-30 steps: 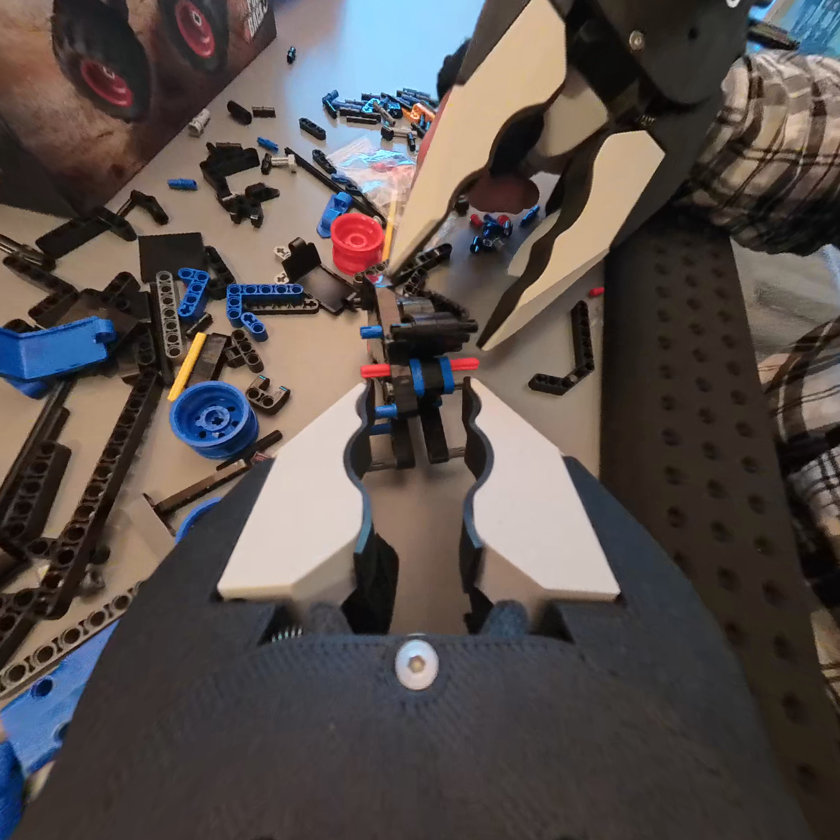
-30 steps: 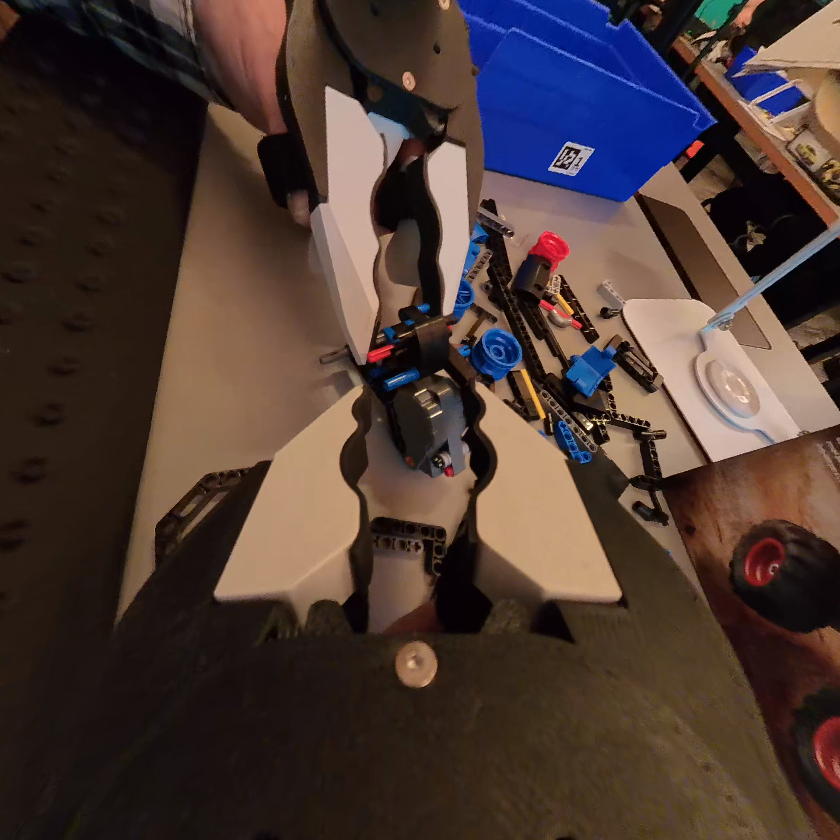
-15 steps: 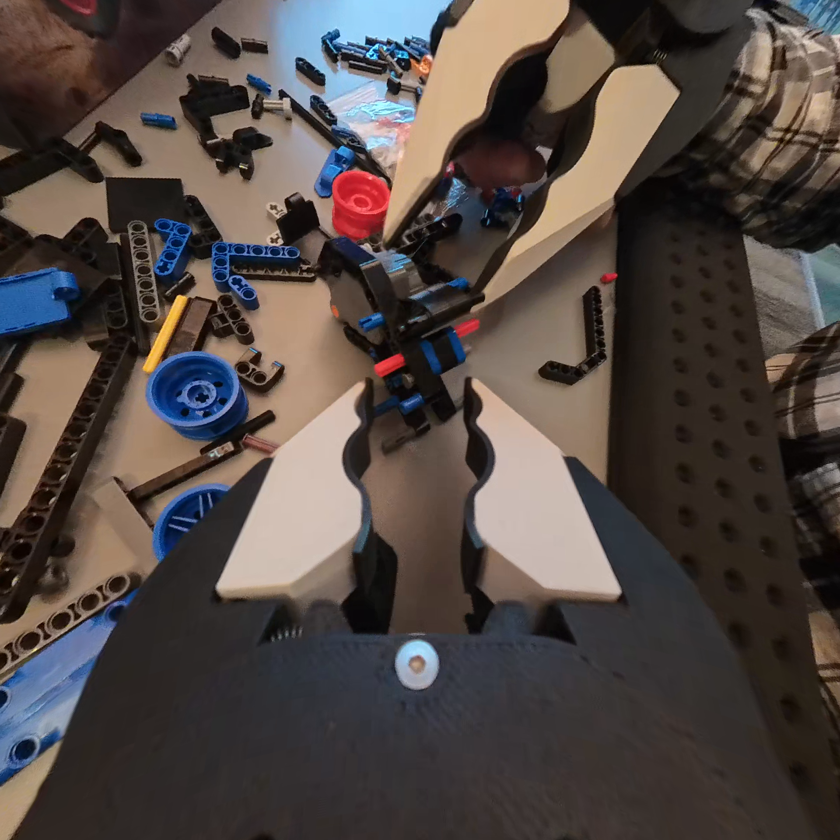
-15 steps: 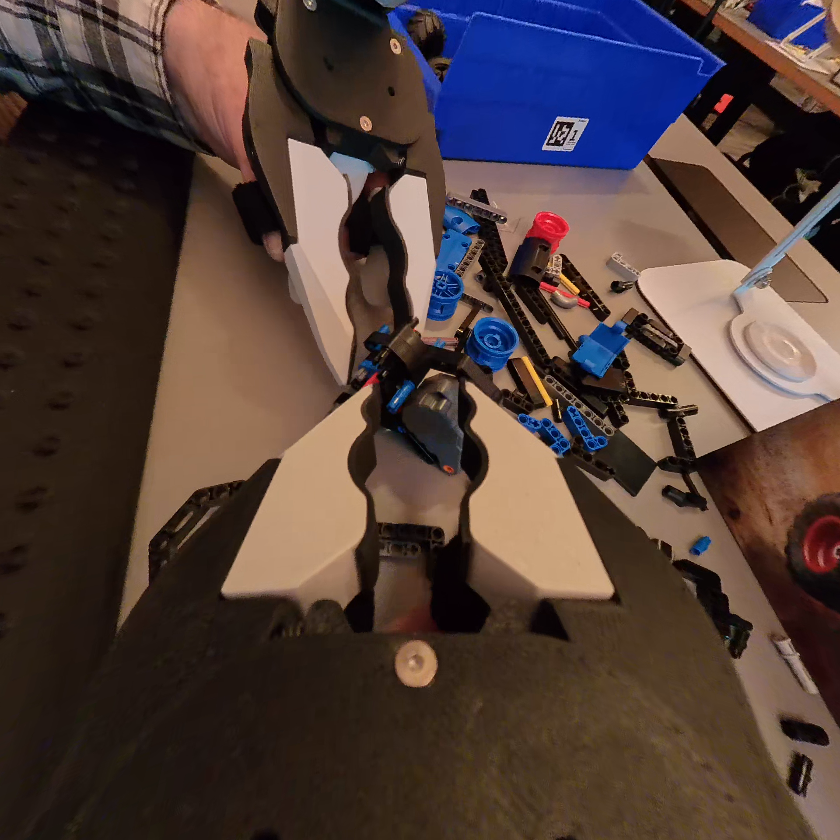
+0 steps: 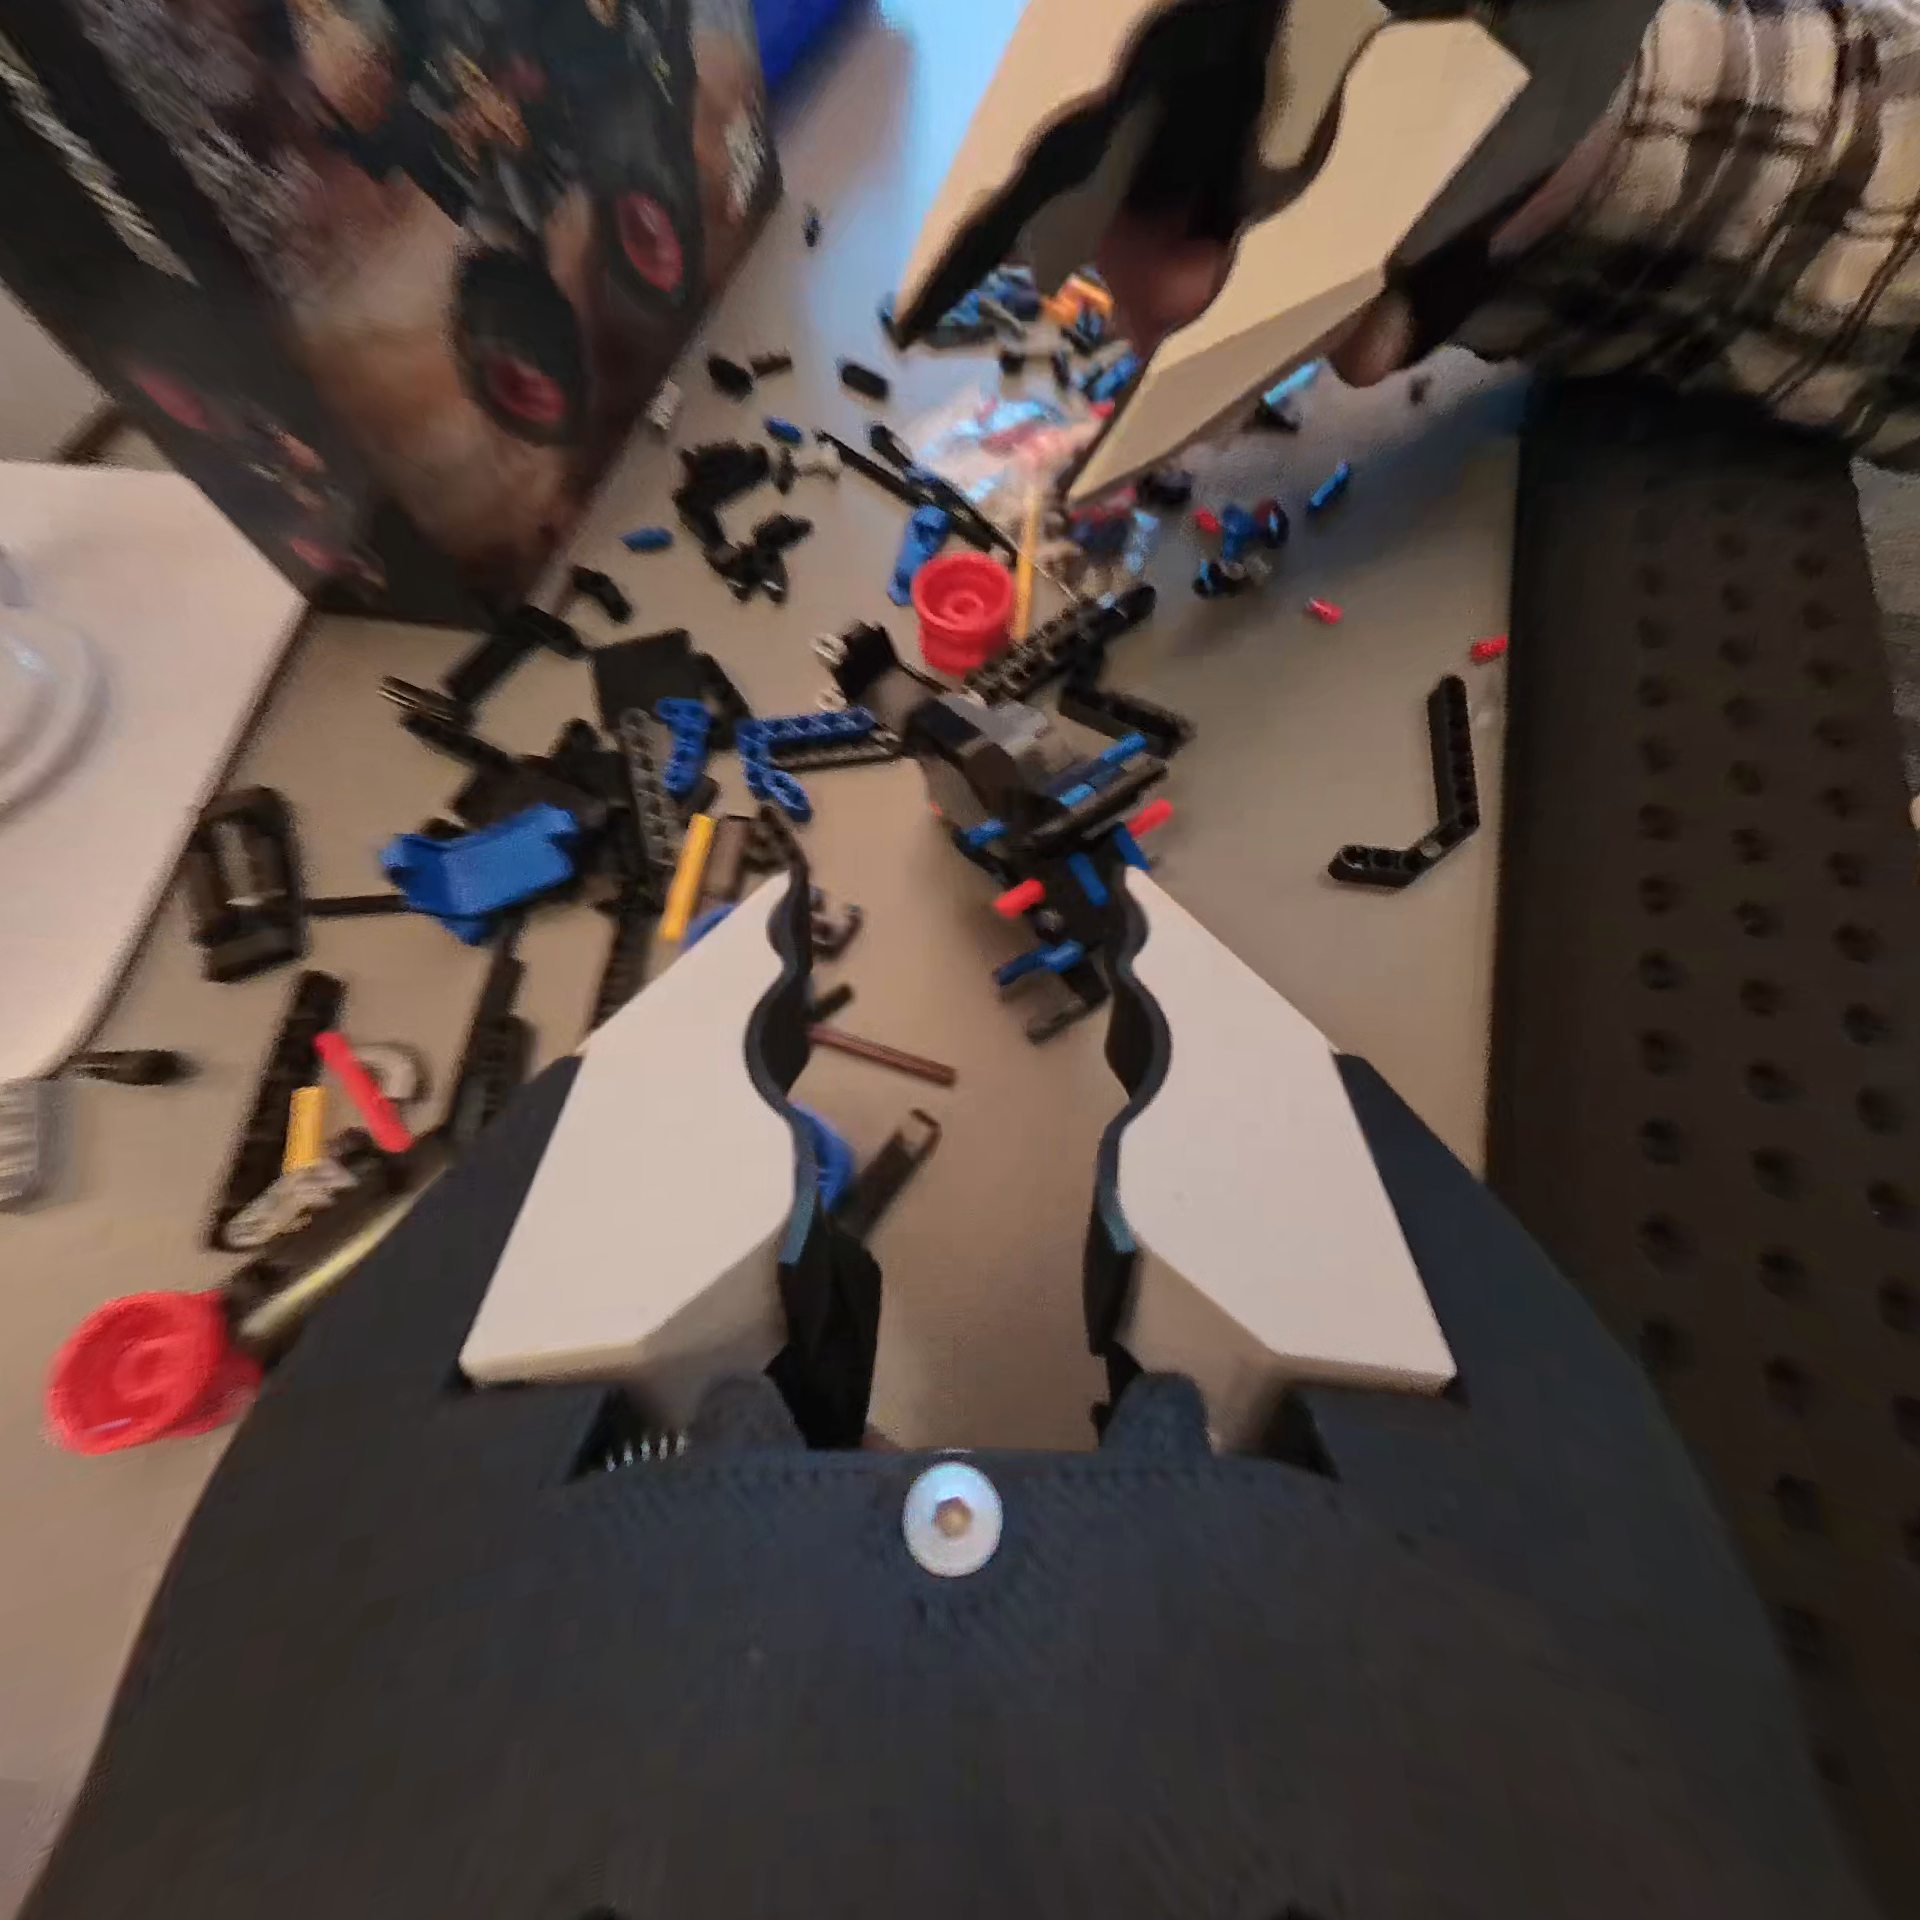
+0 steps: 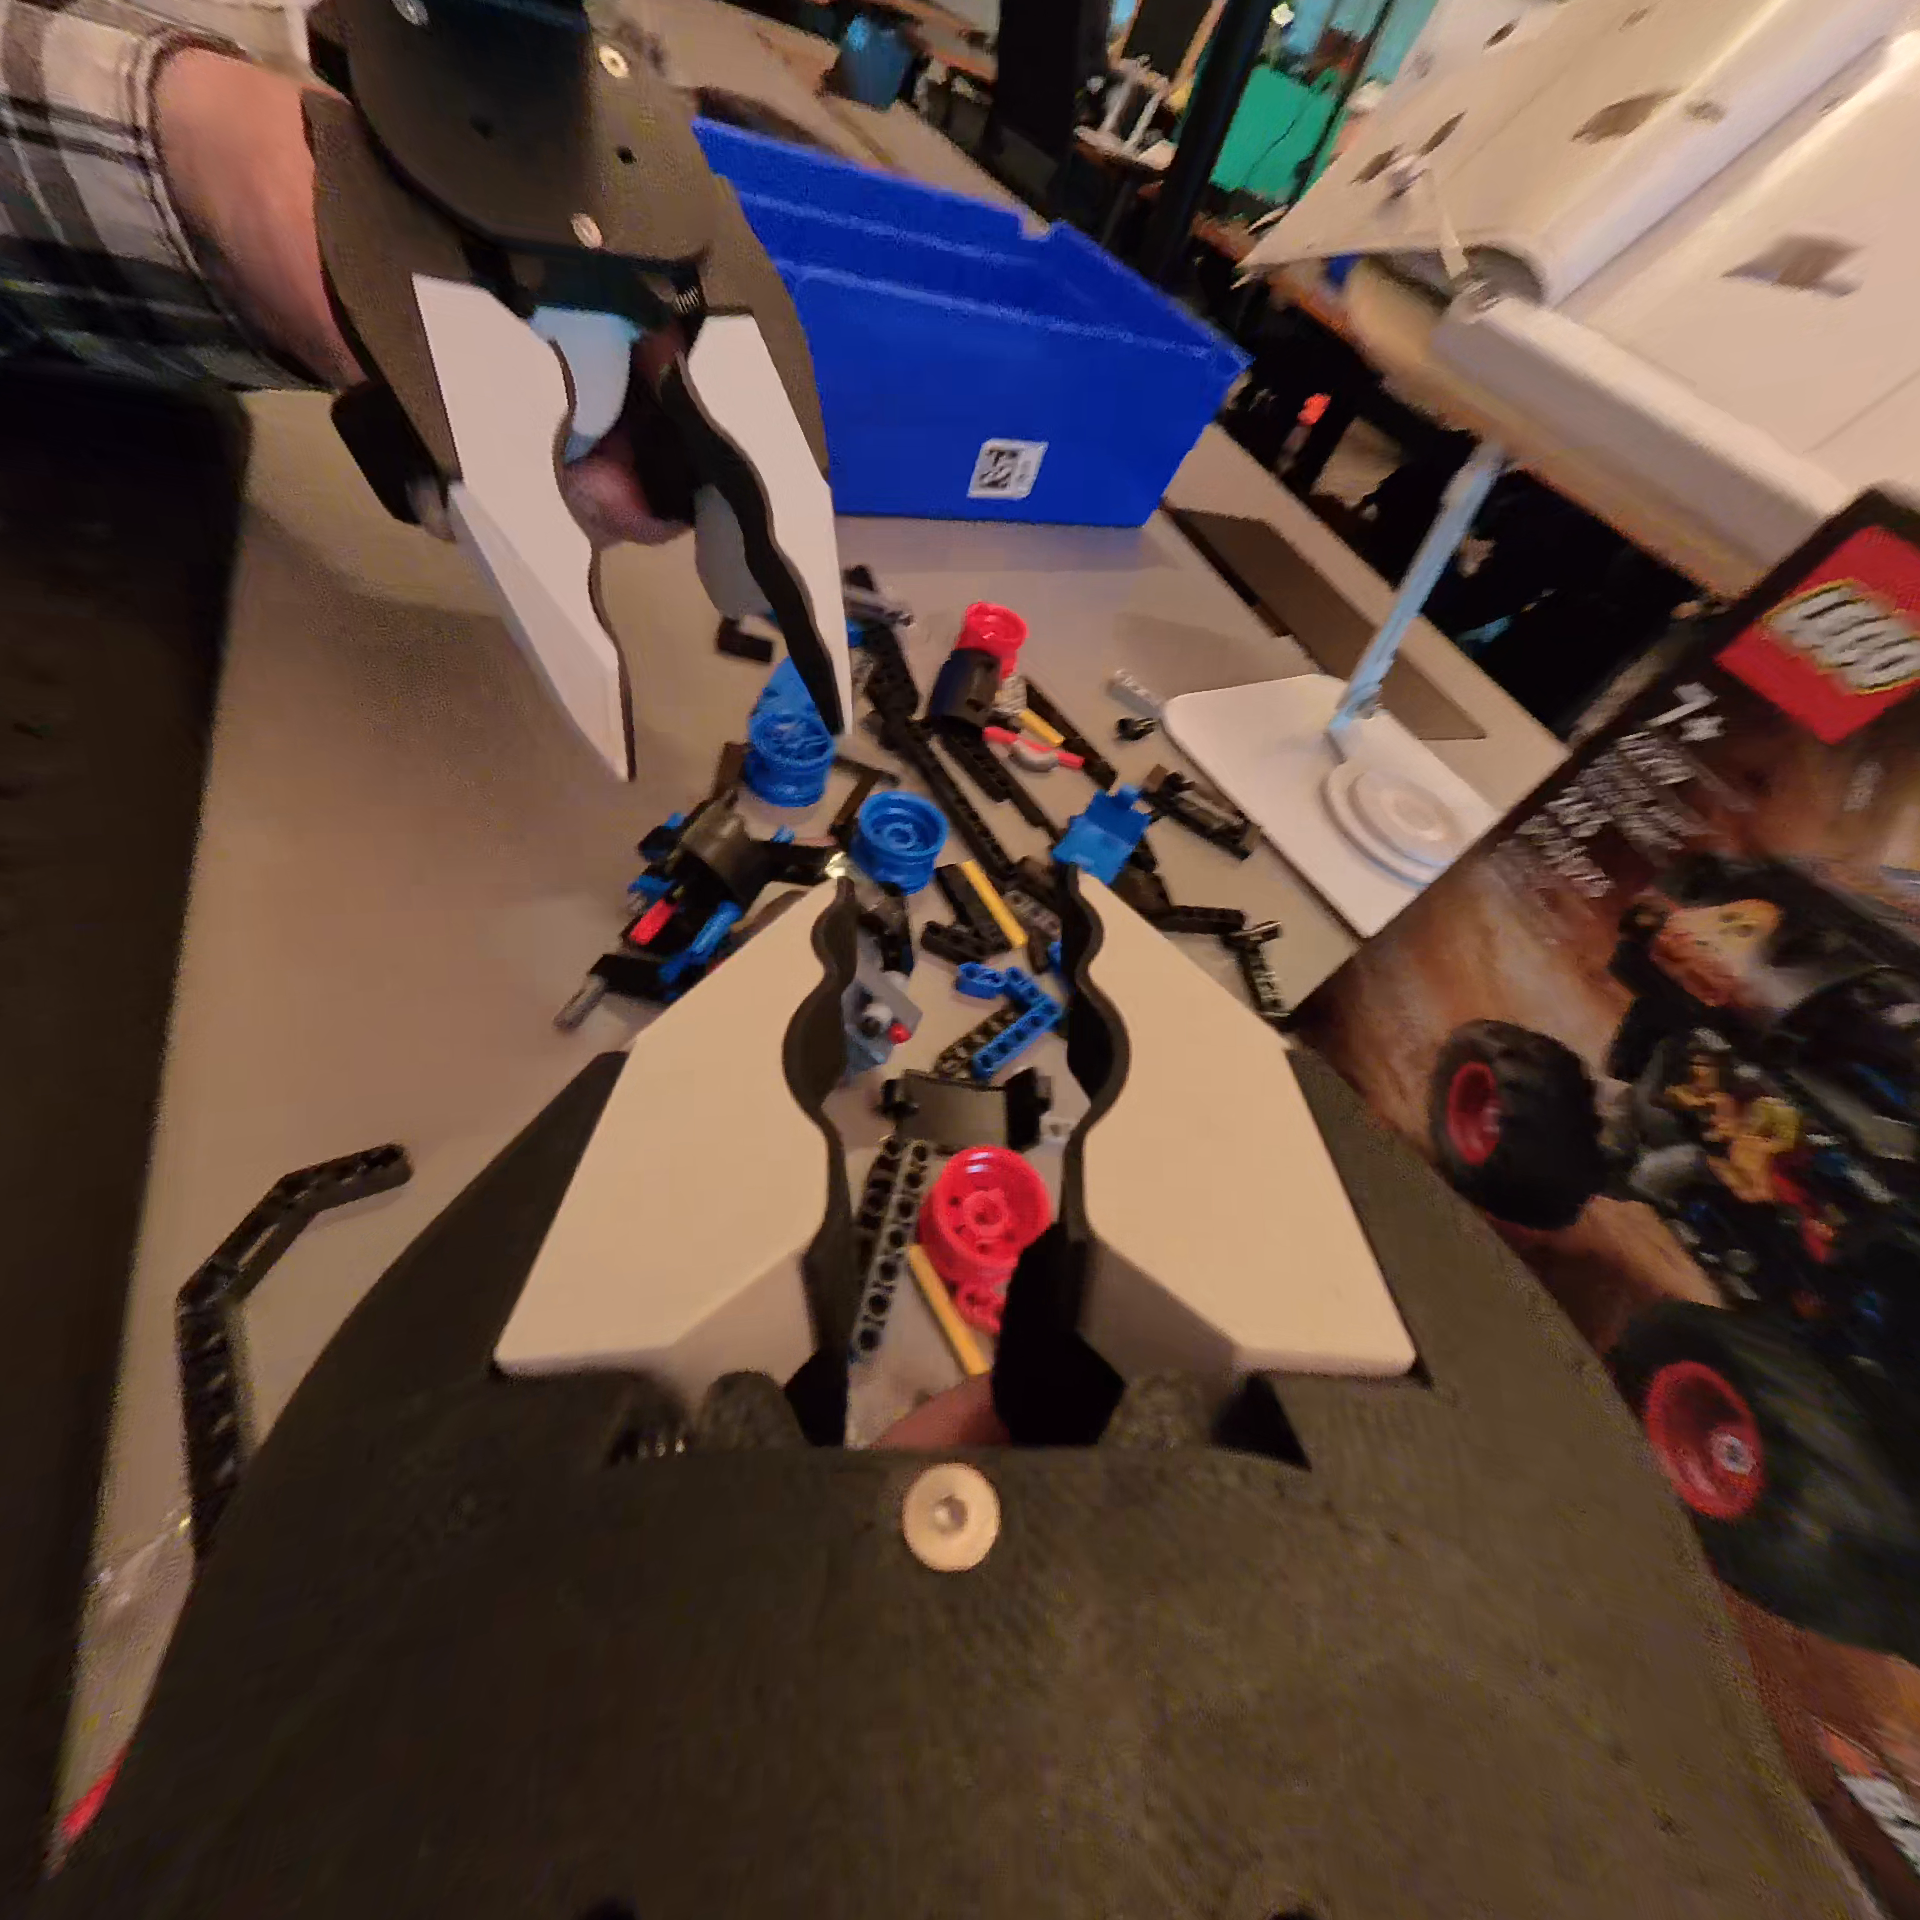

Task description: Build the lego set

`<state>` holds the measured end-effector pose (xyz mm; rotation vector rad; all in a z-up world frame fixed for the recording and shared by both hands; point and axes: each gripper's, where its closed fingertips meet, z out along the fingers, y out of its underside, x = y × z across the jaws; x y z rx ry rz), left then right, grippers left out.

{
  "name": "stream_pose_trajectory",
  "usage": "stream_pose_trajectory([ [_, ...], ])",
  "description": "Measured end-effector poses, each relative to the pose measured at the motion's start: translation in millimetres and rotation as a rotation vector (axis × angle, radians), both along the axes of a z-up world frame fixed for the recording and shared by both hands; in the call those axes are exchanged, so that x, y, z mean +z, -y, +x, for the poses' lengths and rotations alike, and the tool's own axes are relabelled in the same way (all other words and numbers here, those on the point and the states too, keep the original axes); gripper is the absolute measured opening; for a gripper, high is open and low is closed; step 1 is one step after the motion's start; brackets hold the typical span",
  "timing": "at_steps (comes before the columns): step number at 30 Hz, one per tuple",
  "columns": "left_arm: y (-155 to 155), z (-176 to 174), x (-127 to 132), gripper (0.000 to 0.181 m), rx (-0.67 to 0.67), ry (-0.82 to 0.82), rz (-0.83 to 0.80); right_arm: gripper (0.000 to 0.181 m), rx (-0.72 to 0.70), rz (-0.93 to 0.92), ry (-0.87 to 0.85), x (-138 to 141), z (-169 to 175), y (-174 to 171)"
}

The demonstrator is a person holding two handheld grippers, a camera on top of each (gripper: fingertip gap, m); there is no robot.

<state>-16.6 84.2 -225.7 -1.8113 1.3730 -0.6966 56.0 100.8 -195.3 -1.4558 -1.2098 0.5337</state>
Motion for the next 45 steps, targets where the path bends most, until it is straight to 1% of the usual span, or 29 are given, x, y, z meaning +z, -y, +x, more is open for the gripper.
stream_pose_trajectory([
  [3, -34.6, -16.7, 25.3, 0.054, 0.062, -0.043, 0.13, 0.04, -0.077, 0.108, -0.044, 36.1, 9.1, -14.2],
  [5, -65.2, -25.5, 43.5, 0.053, 0.124, -0.071, 0.226, 0.046, -0.122, 0.171, -0.018, 62.7, 14.1, -29.3],
  [7, -98.6, -31.5, 65.7, 0.052, 0.194, -0.071, 0.318, 0.053, -0.163, 0.234, 0.029, 92.7, 18.2, -52.5],
  [10, -149.1, -41.2, 101.7, 0.052, 0.302, -0.097, 0.501, 0.063, -0.239, 0.314, 0.1, 139.6, 22.3, -104.2],
  [12, -176.6, -45.8, 126.5, 0.052, 0.369, -0.085, 0.596, 0.066, -0.278, 0.33, 0.141, 163.4, 22.2, -146.7],
  [13, -187.8, -47.5, 135.5, 0.051, 0.387, -0.081, 0.633, 0.067, -0.285, 0.323, 0.146, 172.8, 20.2, -167.3],
  [15, -211.1, -55.4, 142.8, 0.052, 0.428, -0.096, 0.658, 0.067, -0.288, 0.296, 0.151, 186.5, 13.6, -206.2],
  [18, -241.1, -70.7, 141.1, 0.052, 0.472, -0.13, 0.668, 0.068, -0.307, 0.237, 0.216, 184.5, 5.2, -264.4],
  [20, -252.0, -77.6, 126.9, 0.053, 0.455, -0.183, 0.631, 0.066, -0.294, 0.206, 0.251, 174.6, -3.3, -293.4],
  [22, -259.2, -88.4, 118.0, 0.053, 0.467, -0.229, 0.632, 0.07, -0.297, 0.195, 0.308, 162.2, -7.6, -315.8],
  [25, -259.4, -96.5, 111.5, 0.046, 0.457, -0.237, 0.635, 0.068, -0.292, 0.175, 0.361, 145.9, -12.1, -333.4],
  [27, -258.0, -101.0, 109.0, 0.035, 0.456, -0.241, 0.642, 0.062, -0.291, 0.16, 0.383, 137.2, -11.7, -339.3],
  [28, -257.2, -102.8, 106.5, 0.032, 0.454, -0.252, 0.644, 0.06, -0.289, 0.157, 0.381, 134.8, -11.4, -340.9],
  [30, -256.0, -104.7, 103.4, 0.028, 0.452, -0.27, 0.653, 0.058, -0.284, 0.157, 0.364, 134.7, -10.6, -342.8],
  [32, -253.7, -105.2, 100.5, 0.024, 0.446, -0.279, 0.653, 0.046, -0.289, 0.155, 0.359, 136.2, -8.4, -344.3],
  [33, -252.3, -105.0, 98.6, 0.022, 0.442, -0.283, 0.654, 0.045, -0.287, 0.157, 0.361, 136.3, -8.3, -344.5],
  [34, -249.3, -104.2, 92.4, 0.015, 0.425, -0.295, 0.631, 0.044, -0.286, 0.16, 0.364, 135.9, -8.6, -344.7],
  [35, -246.6, -102.4, 86.1, 0.015, 0.409, -0.301, 0.611, 0.044, -0.286, 0.16, 0.368, 135.5, -9.3, -344.9],
  [37, -243.5, -100.7, 84.0, 0.018, 0.399, -0.303, 0.63, 0.037, -0.279, 0.161, 0.382, 133.9, -11.2, -343.8],
  [39, -238.5, -100.3, 87.4, 0.019, 0.384, -0.32, 0.648, 0.028, -0.263, 0.171, 0.399, 131.7, -13.7, -340.8],
  [41, -234.3, -101.6, 91.3, 0.02, 0.377, -0.334, 0.655, 0.012, -0.245, 0.186, 0.413, 128.7, -16.6, -337.7],
  [43, -227.4, -98.6, 101.1, 0.017, 0.364, -0.304, 0.67, 0.0, -0.232, 0.196, 0.427, 125.5, -18.9, -334.9],
  [45, -221.1, -95.5, 112.0, 0.018, 0.359, -0.271, 0.678, 0.0, -0.233, 0.201, 0.429, 125.3, -19.2, -334.5],
])
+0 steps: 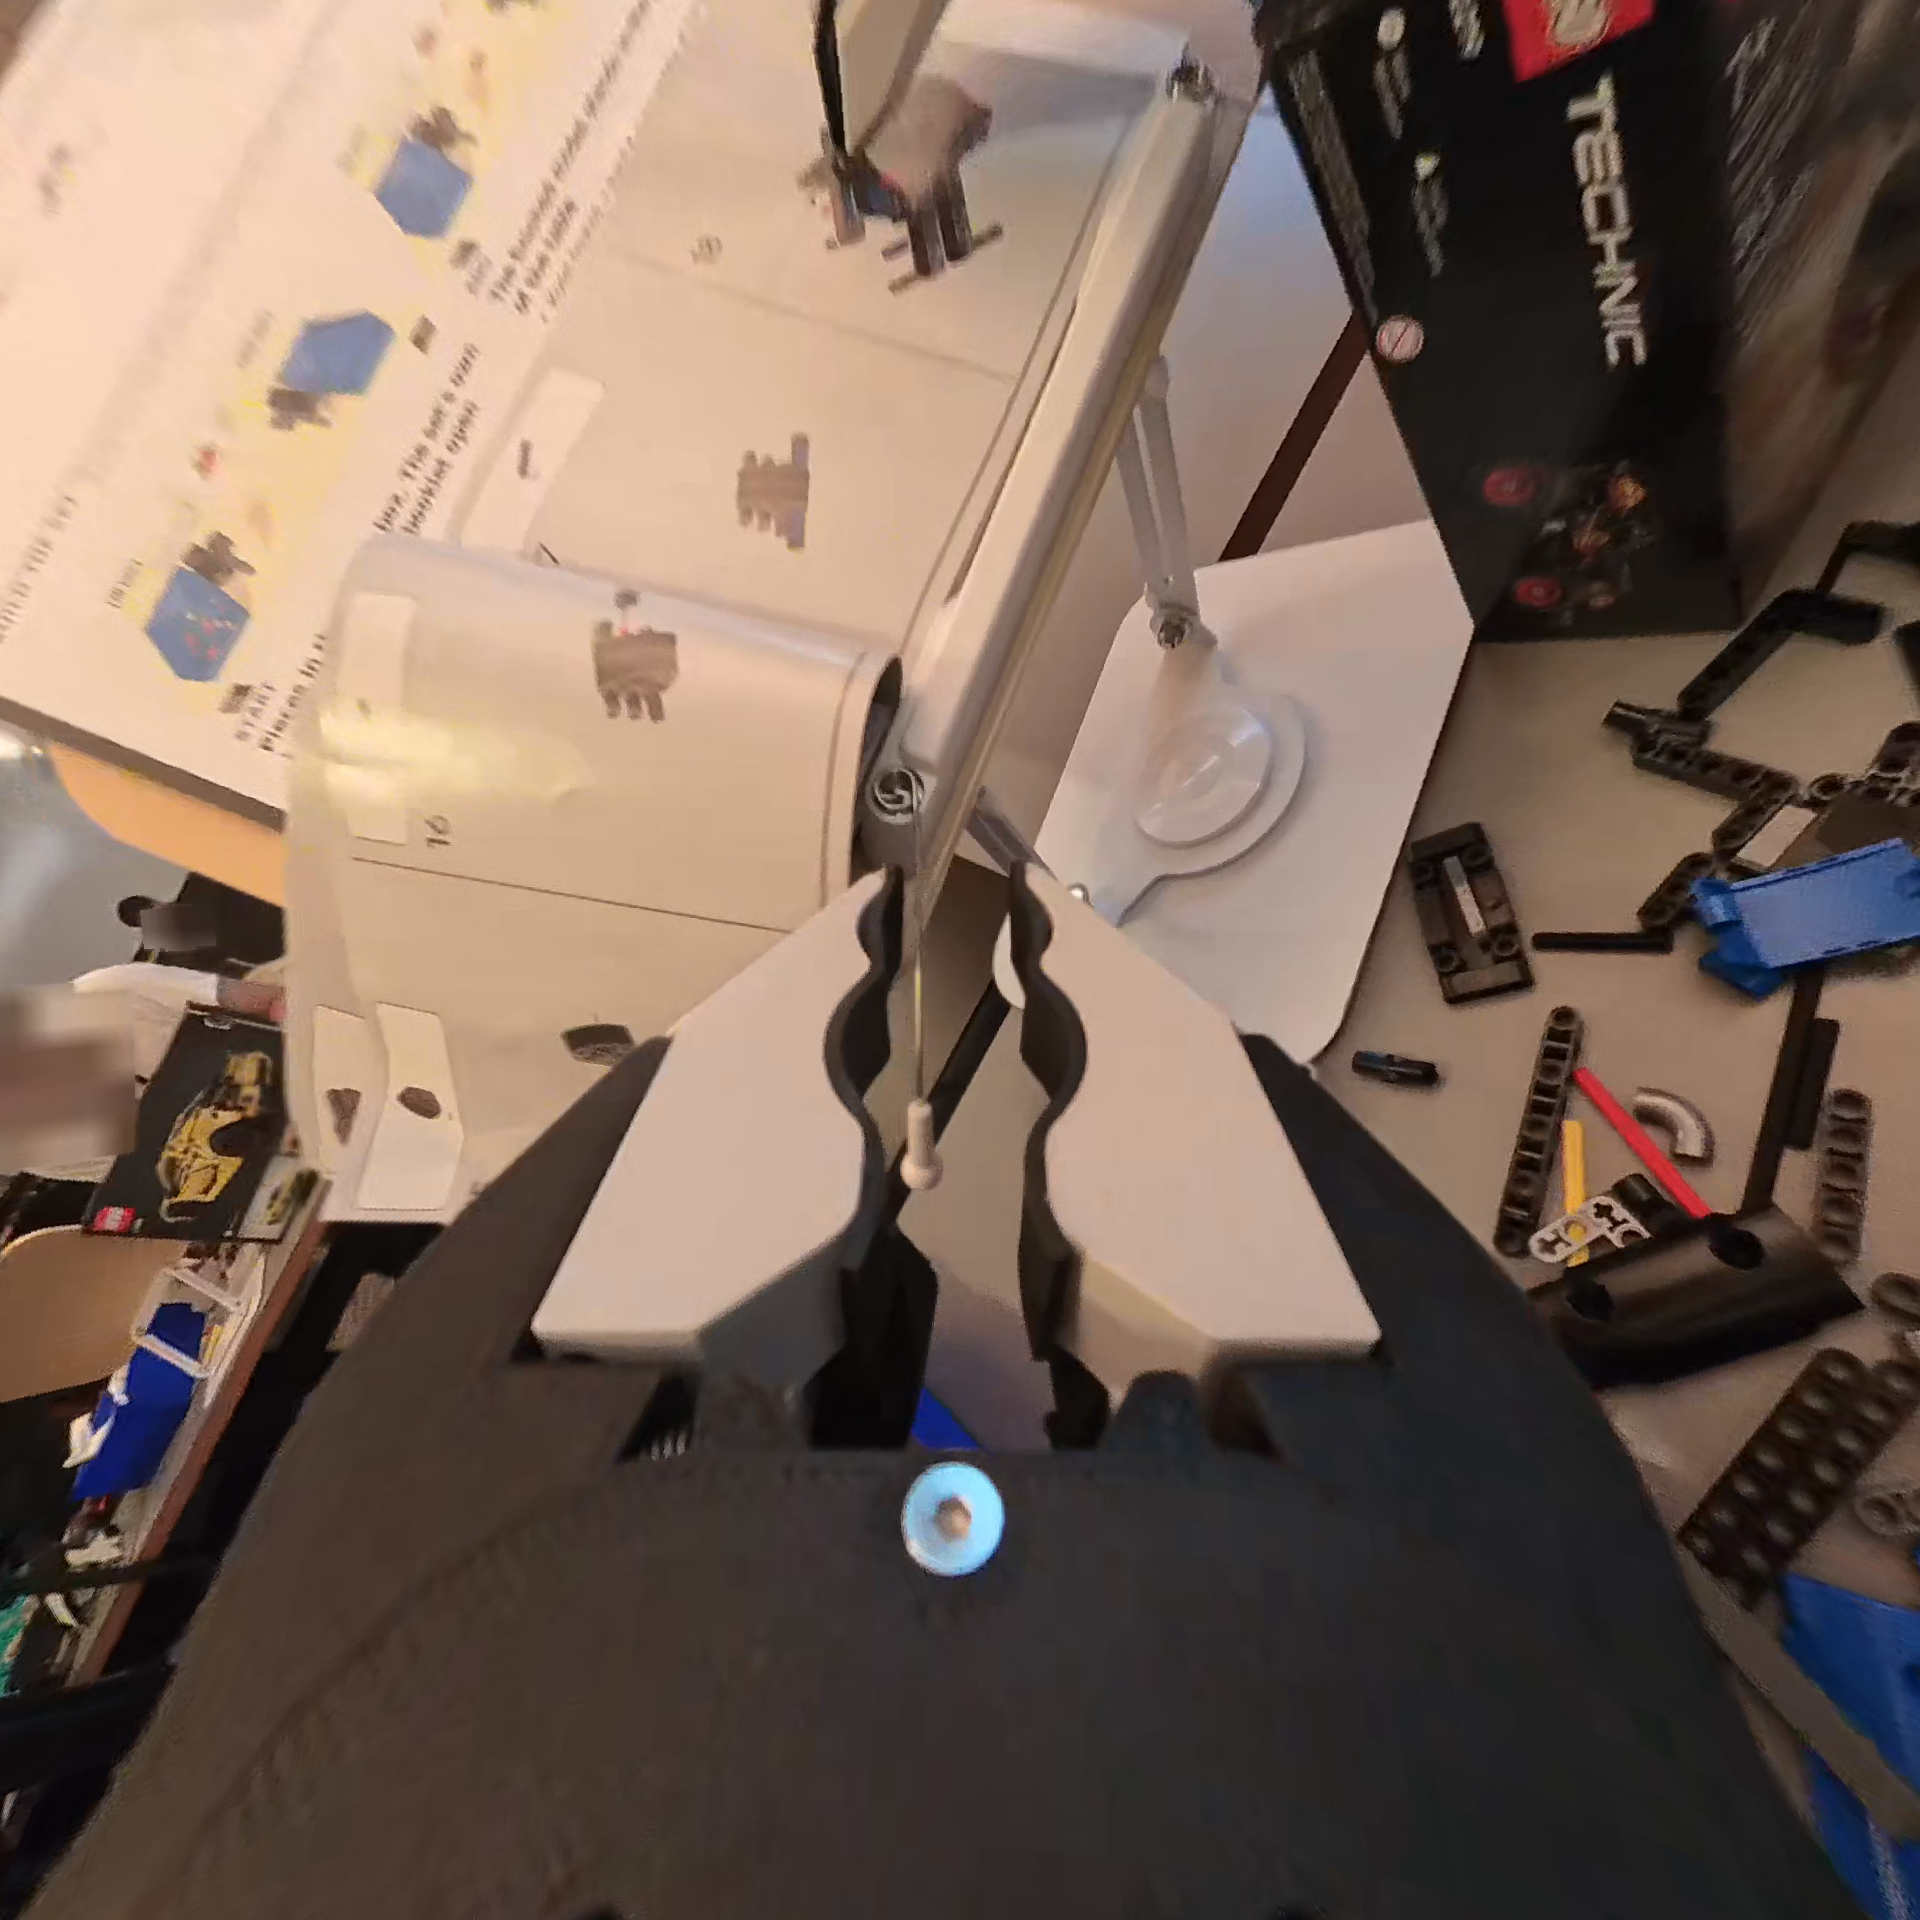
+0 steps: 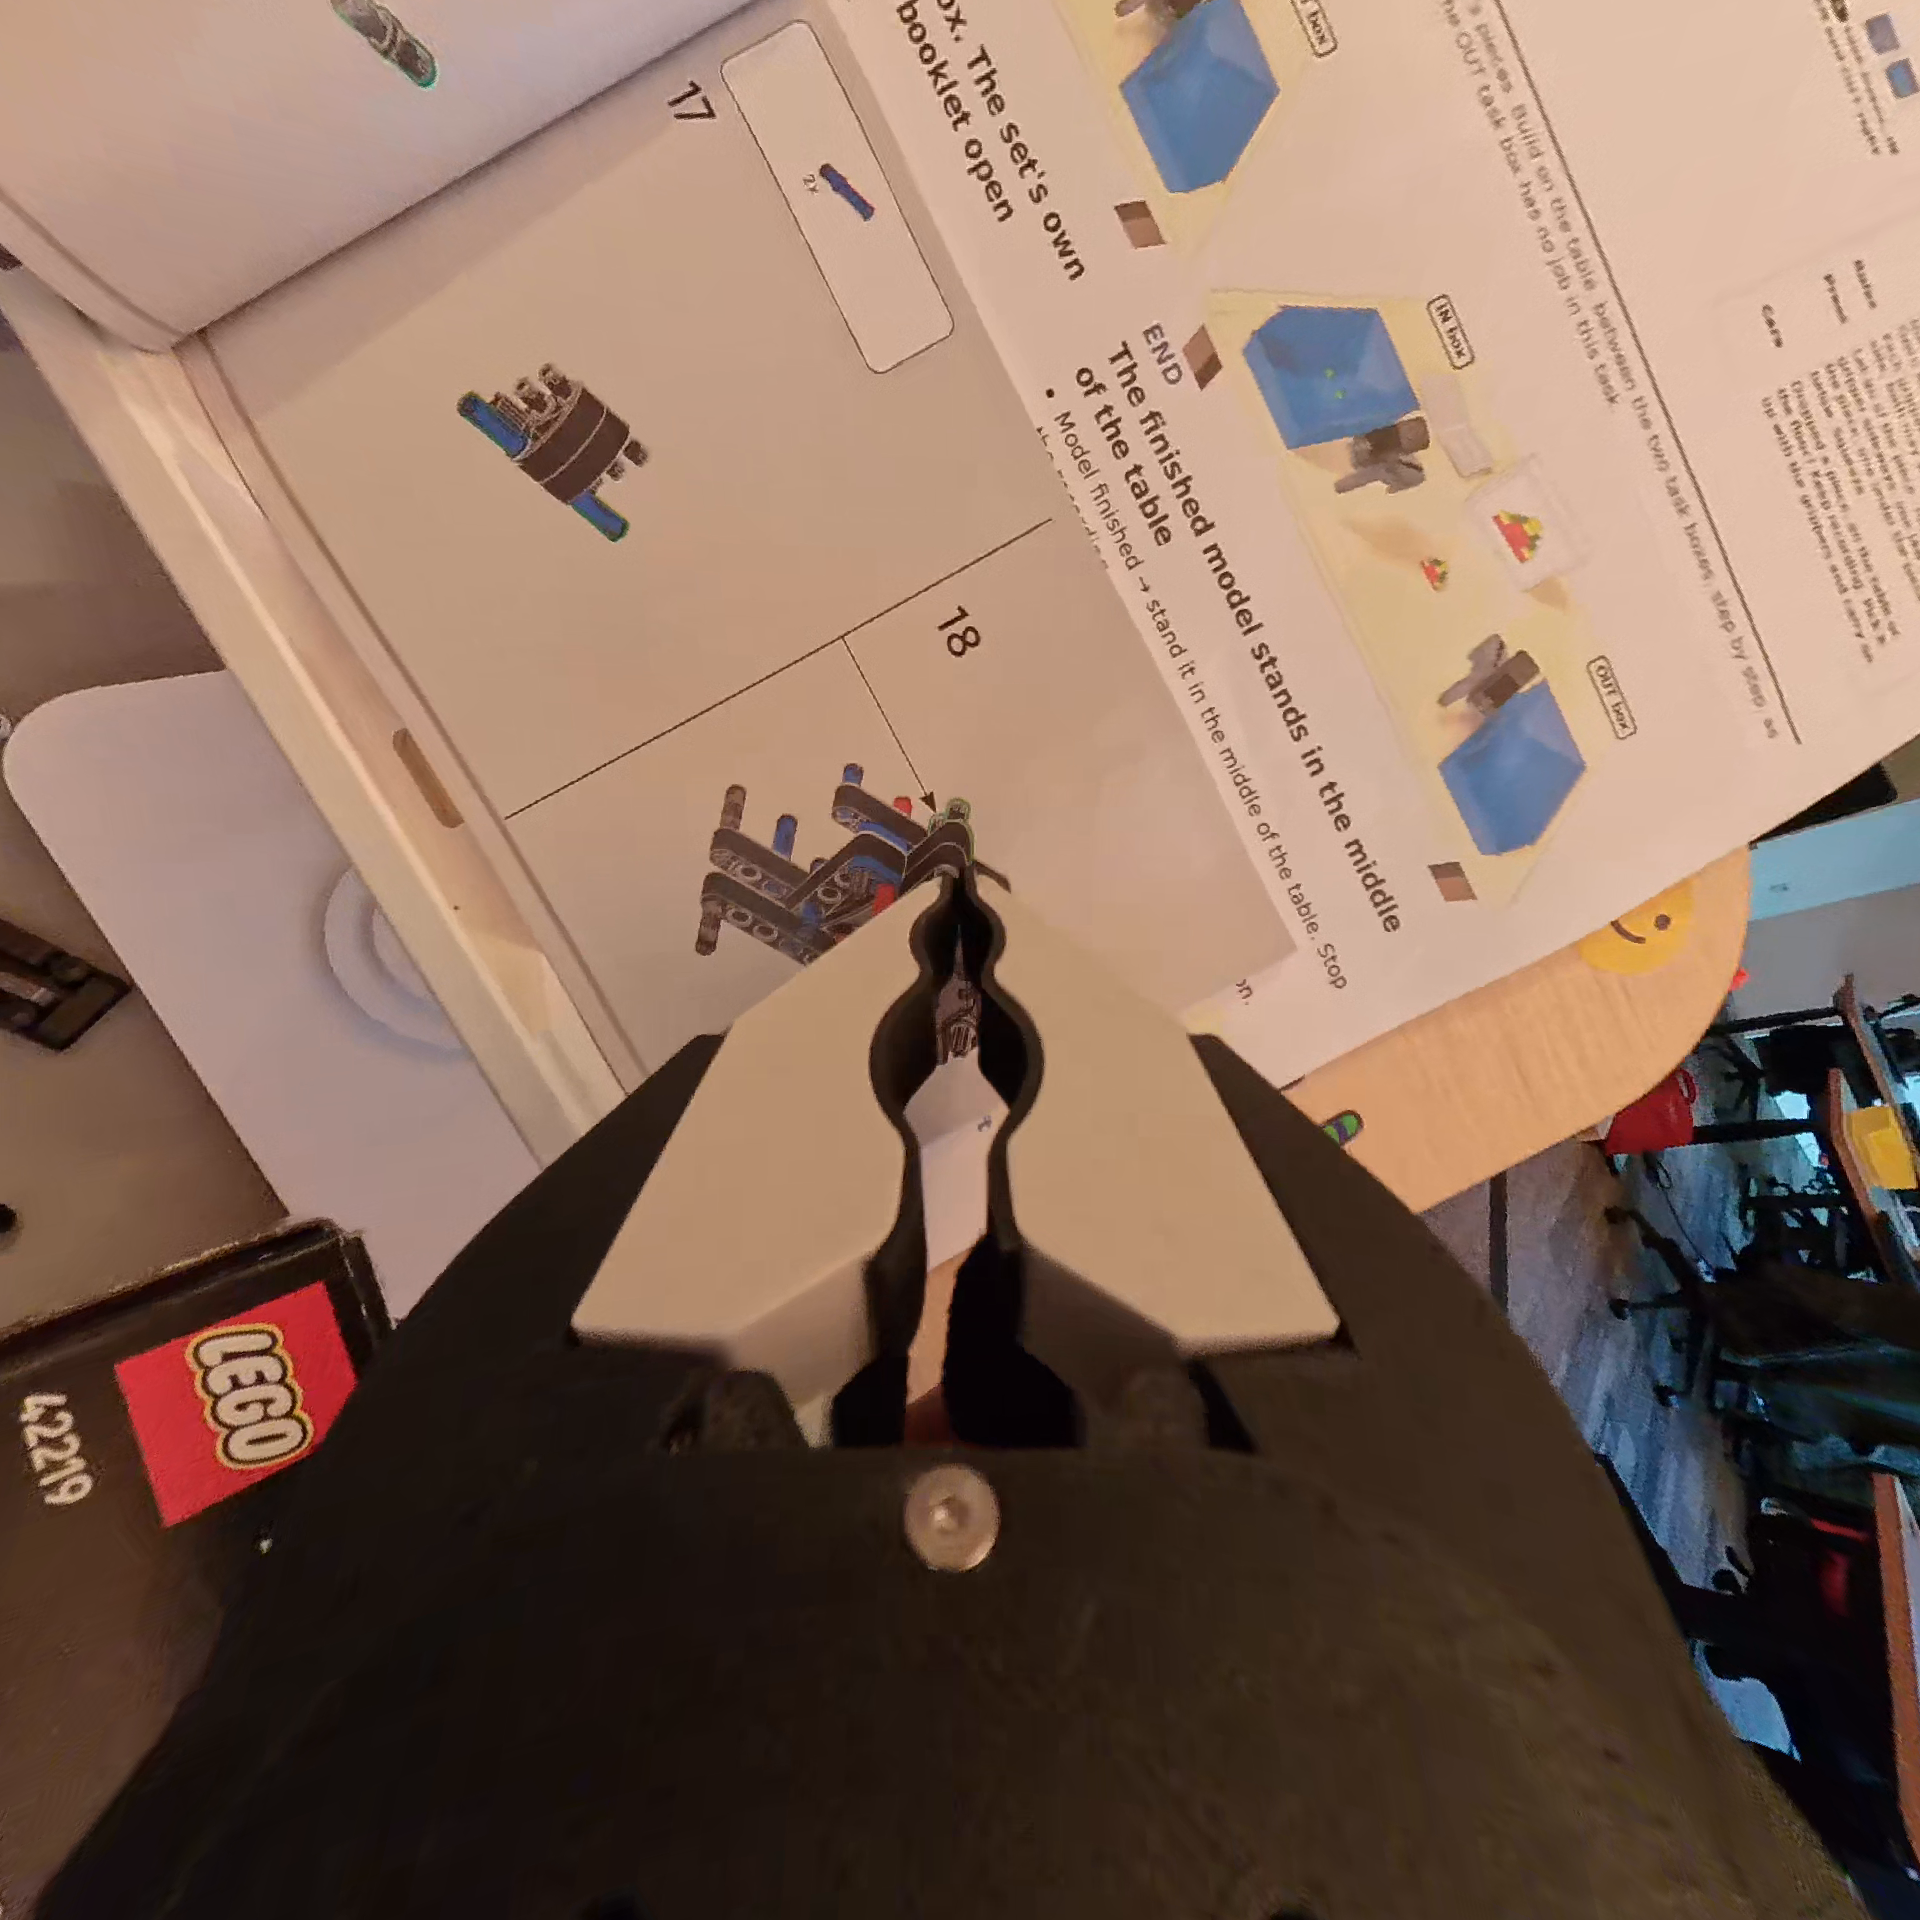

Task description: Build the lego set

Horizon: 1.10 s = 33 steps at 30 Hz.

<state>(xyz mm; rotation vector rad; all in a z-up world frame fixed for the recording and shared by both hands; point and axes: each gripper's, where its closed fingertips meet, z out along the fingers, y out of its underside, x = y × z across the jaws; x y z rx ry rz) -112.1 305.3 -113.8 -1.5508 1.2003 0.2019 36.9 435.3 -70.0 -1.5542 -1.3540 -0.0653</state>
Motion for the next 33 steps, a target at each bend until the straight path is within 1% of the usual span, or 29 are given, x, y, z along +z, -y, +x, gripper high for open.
stream_pose_trajectory([
  [2, 2.8, 1.3, 15.3, 0.018, -0.004, 0.024, 0.052, 0.0, -0.008, 0.017, -0.036, 7.5, 0.9, -1.8],
  [3, 1.8, 1.6, 22.5, 0.021, 0.001, 0.046, 0.075, 0.014, -0.025, 0.032, -0.068, 13.0, 2.4, -5.6],
  [4, -2.1, 0.4, 28.0, 0.024, 0.015, 0.068, 0.094, 0.04, -0.048, 0.035, -0.086, 16.0, 5.2, -10.5],
  [5, -8.9, -2.8, 29.7, 0.026, 0.043, 0.082, 0.101, 0.047, -0.056, 0.028, -0.092, 16.7, 6.9, -13.4],
  [6, -16.1, -6.1, 25.4, 0.027, 0.067, 0.081, 0.082, 0.049, -0.053, 0.019, -0.094, 16.6, 6.9, -14.3],
  [9, -33.4, -11.6, 5.1, 0.029, 0.108, 0.079, 0.008, 0.047, -0.042, 0.003, -0.086, 15.2, 5.8, -14.7],
  [11, -37.4, -10.5, 1.8, 0.022, 0.111, 0.108, 0.006, 0.045, -0.038, -0.019, -0.101, 15.2, 5.9, -15.0],
  [13, -38.1, -9.8, 1.9, 0.021, 0.111, 0.133, 0.004, 0.029, -0.042, -0.026, -0.119, 17.0, 7.5, -17.2],
  [15, -38.4, -9.6, 2.1, 0.021, 0.106, 0.133, 0.006, 0.018, -0.042, -0.034, -0.139, 18.1, 7.8, -18.9],
  [17, -38.9, -10.9, 2.3, 0.021, 0.108, 0.122, 0.003, 0.012, -0.026, -0.038, -0.139, 16.5, 6.2, -17.8],
  [18, -39.2, -11.3, 2.4, 0.022, 0.11, 0.122, 0.001, 0.003, -0.014, -0.044, -0.135, 14.2, 4.3, -15.9],
  [19, -39.4, -11.5, 2.4, 0.022, 0.111, 0.125, 0.0, 0.0, -0.011, -0.039, -0.133, 13.0, 3.0, -15.2],
  [23, -38.9, -9.8, 0.4, 0.021, 0.105, 0.128, -0.003, 0.0, -0.004, -0.019, -0.123, 17.8, 6.4, -13.9],
  [24, -38.6, -9.9, 0.8, 0.022, 0.105, 0.127, 0.002, 0.011, -0.029, 0.007, -0.132, 22.8, 11.0, -18.4],
  [25, -38.5, -9.9, 1.3, 0.022, 0.105, 0.127, 0.006, 0.046, -0.058, 0.004, -0.144, 25.3, 15.5, -23.0],
  [26, -38.5, -9.8, 1.1, 0.022, 0.105, 0.129, 0.003, 0.058, -0.068, -0.017, -0.152, 24.9, 18.0, -25.0],
  [29, -39.1, -9.7, 1.4, 0.022, 0.103, 0.134, 0.006, 0.05, -0.045, -0.015, -0.142, 22.6, 16.2, -24.3],
  [33, -38.7, -9.8, 1.1, 0.022, 0.1, 0.134, 0.01, 0.046, -0.046, -0.013, -0.148, 23.6, 16.0, -25.1],
])
